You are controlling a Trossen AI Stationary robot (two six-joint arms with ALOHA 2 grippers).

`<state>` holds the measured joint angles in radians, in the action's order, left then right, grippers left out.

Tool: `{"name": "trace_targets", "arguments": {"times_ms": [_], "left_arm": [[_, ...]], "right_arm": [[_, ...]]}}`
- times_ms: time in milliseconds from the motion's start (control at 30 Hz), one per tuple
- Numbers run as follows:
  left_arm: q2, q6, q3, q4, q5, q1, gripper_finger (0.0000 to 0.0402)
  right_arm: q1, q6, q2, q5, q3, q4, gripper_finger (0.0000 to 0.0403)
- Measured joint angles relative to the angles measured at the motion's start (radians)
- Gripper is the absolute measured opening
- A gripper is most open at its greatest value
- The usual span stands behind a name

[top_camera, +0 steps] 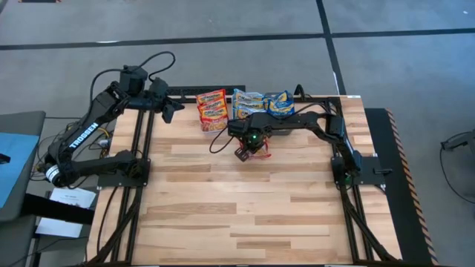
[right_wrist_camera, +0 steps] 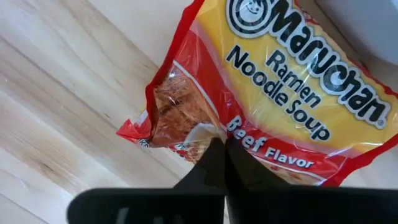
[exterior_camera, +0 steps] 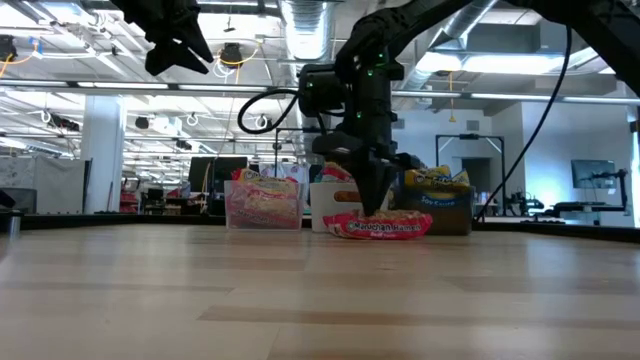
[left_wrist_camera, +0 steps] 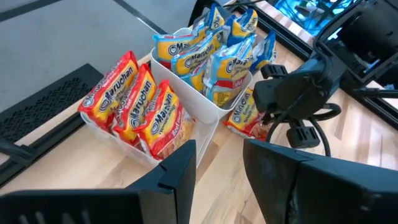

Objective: Sort Maruchan noodles
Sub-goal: Put the red noodle pack into the transparent bin

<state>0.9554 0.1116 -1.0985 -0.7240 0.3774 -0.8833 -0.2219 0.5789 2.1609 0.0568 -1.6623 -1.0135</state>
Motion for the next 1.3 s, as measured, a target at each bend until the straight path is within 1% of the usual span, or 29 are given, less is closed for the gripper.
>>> {"name": "trace_targets", "arguments": {"times_ms": [267,533,700,867,967,1067,1300], "left_arm": [[0.0,0.0,0.0,-0.002,0.0,0.0,0.0119],[0.0,0.011,0.0,-0.002,0.0,0.0,0.0119],[0.0,0.026,0.0,-0.002,0.0,0.0,0.0119],[0.0,0.036,0.0,-0.002,0.0,0.0,0.0119],[0.0,0.049,0.0,-0.002,0.0,0.0,0.0119],[0.0,0.05,0.0,-0.002,0.0,0.0,0.0119],[0.0,0.05,0.0,-0.002,0.0,0.0,0.0119]], "right_arm": [[0.031,-0.011,-0.052,0.013,0.006,0.0,0.0004],[0.074,-0.011,-0.167,0.013,0.005,0.048,0.0002],[0.087,-0.011,-0.227,0.013,0.003,0.156,0.0001],[0.072,-0.026,-0.243,-0.002,0.002,0.335,0.0001],[0.048,-0.063,-0.241,-0.003,-0.023,0.393,0.0001],[0.025,-0.124,-0.228,-0.043,-0.05,0.461,0.0001],[-0.035,-0.234,-0.227,-0.16,-0.069,0.527,0.0001]]}}
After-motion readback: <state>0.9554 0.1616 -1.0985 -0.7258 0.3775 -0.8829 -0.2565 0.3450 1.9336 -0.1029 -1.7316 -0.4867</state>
